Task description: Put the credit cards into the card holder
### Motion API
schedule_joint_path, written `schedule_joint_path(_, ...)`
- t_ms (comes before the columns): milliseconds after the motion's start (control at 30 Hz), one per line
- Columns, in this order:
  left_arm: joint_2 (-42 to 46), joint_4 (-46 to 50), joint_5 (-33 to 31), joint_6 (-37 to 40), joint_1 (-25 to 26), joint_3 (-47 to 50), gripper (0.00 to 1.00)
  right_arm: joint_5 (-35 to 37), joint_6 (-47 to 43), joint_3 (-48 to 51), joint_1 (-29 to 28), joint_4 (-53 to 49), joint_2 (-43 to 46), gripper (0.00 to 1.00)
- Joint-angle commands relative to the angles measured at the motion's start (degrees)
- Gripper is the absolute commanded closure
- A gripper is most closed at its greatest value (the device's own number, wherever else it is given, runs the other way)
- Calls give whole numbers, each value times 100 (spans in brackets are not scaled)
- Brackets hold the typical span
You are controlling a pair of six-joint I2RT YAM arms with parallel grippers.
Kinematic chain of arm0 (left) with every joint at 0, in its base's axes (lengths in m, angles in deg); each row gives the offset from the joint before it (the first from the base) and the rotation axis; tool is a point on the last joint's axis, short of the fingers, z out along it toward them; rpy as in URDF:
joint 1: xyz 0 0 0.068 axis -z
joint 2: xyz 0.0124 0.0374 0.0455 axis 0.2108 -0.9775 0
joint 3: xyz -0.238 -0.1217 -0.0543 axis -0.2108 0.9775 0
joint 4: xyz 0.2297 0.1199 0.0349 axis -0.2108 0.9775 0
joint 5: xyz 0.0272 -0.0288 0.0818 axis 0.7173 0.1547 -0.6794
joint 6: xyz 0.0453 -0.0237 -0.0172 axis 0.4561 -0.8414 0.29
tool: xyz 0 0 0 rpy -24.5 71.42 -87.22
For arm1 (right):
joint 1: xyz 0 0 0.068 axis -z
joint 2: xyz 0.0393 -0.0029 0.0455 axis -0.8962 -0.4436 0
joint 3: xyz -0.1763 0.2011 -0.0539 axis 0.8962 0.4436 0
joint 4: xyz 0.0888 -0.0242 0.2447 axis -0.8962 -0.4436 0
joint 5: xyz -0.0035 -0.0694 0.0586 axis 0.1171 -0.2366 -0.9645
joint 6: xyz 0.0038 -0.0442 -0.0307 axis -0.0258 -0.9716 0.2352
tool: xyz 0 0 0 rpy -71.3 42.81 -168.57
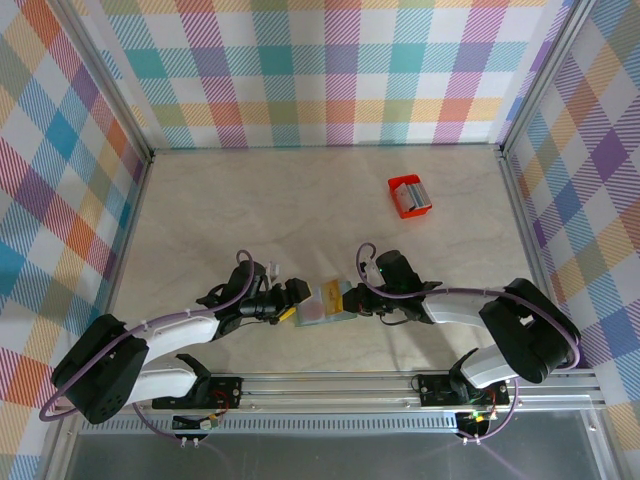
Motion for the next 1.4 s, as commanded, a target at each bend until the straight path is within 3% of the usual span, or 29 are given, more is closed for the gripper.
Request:
schedule_joint_path(0,4,27,-68,99,60,91,20,-134,11,35,-35,195,-142,100)
schedule_joint_path(400,-182,-184,-112,107,64,144,20,-52,290,58,-122,488,-593,100)
schedule_joint_path(867,-400,-413,-121,107,71,319,20,1063,281,-325,-607,-901,-347,100)
schedule_joint_path(1367,-485,-497,-74,98,88,317,20,1282,486,-644,-842,-925,-675,100)
